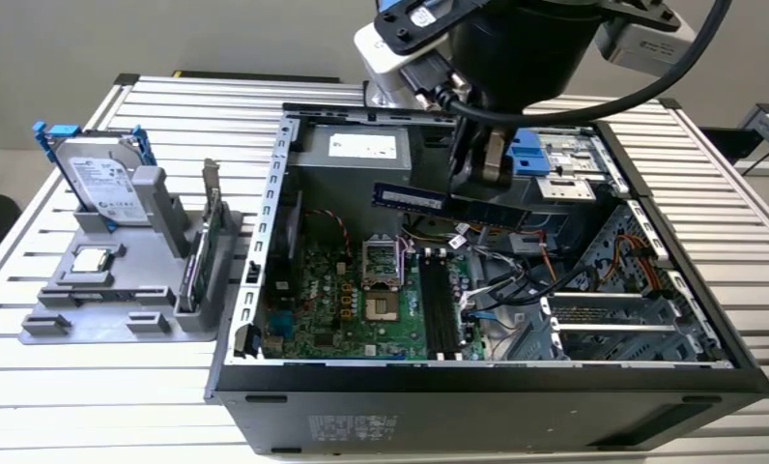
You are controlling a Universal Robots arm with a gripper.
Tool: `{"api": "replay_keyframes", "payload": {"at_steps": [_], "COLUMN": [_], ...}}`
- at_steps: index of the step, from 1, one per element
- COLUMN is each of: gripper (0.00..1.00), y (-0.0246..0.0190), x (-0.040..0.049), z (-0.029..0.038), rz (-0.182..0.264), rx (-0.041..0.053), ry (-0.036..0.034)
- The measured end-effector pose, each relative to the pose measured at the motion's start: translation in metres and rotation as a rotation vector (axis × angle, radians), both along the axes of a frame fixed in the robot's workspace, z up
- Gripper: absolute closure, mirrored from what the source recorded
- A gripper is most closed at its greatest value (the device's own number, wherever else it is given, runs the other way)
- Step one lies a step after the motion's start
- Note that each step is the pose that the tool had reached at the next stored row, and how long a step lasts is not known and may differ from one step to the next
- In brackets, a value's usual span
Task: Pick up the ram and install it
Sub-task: 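Insert the ram into the slot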
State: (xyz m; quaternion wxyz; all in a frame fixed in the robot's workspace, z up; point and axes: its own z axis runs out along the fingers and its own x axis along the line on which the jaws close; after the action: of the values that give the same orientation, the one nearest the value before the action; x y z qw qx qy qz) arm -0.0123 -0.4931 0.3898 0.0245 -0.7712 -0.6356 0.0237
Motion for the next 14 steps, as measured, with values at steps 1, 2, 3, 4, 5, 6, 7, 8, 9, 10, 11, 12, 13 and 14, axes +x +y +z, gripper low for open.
{"api": "replay_keyframes", "payload": {"at_steps": [1,2,3,4,5,6,7,8,9,10,11,12,13,14], "gripper": [1.0,1.0,1.0,1.0,1.0,1.0,1.0,1.0,1.0,1.0,1.0,1.0,1.0,1.0], "y": [0.0,0.0,0.0,0.0,0.0,0.0,0.0,0.0,0.0,0.0,0.0,0.0,0.0,0.0], "x": [0.0,0.0,0.0,0.0,0.0,0.0,0.0,0.0,0.0,0.0,0.0,0.0,0.0,0.0], "z": [0.0,-0.0001,0.0,0.0,0.0,0.0,0.0,0.0,0.0,0.0,0.0,0.0,0.0,0.0], "rz": [-0.006,-0.013,-0.02,-0.026,-0.033,-0.039,-0.045,-0.051,-0.058,-0.064,-0.071,-0.076,-0.082,-0.088], "rx": [-0.0001,-0.0001,-0.0004,-0.0005,-0.0006,-0.0008,-0.0009,-0.001,-0.0012,-0.0013,-0.0015,-0.0017,-0.0019,-0.0021], "ry": [0.0,0.0,0.0,0.0,0.0,0.0,0.0,0.0,0.0,0.0,0.0,0.0,0.0,0.0]}}
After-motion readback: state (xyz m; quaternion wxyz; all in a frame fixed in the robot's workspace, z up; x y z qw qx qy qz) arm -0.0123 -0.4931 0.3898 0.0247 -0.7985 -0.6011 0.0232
